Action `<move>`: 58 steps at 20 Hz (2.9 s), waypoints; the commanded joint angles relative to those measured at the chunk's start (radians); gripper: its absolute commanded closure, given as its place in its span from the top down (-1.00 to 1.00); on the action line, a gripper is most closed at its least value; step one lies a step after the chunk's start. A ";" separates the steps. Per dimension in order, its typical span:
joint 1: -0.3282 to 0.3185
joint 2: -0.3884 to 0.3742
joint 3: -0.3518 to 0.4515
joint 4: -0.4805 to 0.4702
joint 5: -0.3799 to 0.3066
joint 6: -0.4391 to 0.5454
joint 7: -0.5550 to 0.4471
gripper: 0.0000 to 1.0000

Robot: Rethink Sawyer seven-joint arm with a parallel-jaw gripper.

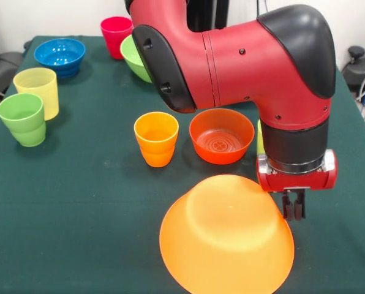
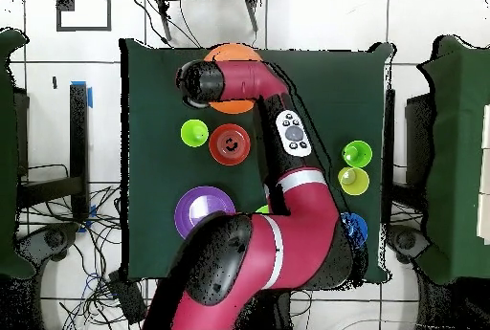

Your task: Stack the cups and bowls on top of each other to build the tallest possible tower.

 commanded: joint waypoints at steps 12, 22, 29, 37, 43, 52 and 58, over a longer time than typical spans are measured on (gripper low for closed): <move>0.032 0.059 -0.050 -0.057 -0.013 0.003 0.021 -1.00; 0.026 0.066 -0.050 -0.134 -0.026 0.044 -0.022 -1.00; 0.026 0.060 -0.068 -0.175 -0.042 0.076 -0.041 -1.00; 0.070 0.068 -0.154 -0.171 -0.069 0.074 0.033 -1.00; 0.093 0.059 -0.192 -0.168 -0.045 0.100 0.043 -1.00; 0.095 -0.116 -0.152 0.016 0.095 0.195 0.034 -1.00; 0.078 -0.200 -0.117 0.109 0.194 0.199 0.036 -1.00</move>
